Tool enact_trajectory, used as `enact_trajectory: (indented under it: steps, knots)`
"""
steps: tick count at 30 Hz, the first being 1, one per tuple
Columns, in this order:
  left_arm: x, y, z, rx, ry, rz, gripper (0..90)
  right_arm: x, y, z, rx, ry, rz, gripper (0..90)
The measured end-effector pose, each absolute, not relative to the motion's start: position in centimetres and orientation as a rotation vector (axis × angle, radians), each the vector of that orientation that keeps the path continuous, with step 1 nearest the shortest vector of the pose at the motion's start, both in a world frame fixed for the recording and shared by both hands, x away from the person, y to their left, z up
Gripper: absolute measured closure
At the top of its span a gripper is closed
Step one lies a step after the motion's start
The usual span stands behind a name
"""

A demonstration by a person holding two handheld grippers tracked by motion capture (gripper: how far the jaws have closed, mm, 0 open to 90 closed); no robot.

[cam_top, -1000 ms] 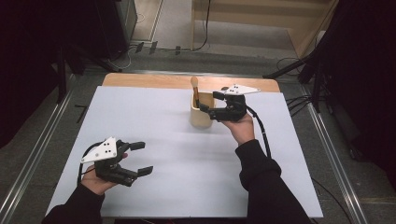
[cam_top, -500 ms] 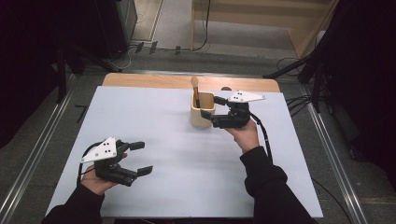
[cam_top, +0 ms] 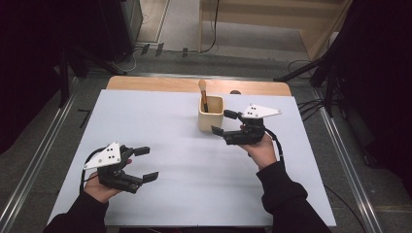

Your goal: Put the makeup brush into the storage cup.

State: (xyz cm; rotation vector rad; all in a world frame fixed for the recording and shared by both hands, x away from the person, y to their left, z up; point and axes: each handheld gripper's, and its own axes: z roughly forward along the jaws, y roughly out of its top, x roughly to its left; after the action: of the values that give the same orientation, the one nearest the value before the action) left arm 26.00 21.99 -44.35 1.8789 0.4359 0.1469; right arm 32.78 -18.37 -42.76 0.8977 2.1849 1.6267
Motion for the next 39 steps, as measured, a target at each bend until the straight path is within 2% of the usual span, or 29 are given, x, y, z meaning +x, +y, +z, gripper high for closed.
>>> enact_trajectory:
  steps: [39]
  knots:
    - [26.1,22.1,-44.3,1.869,0.44,0.154,14.3,25.3,-22.6,-44.6,0.845,2.128,1.688,18.3]
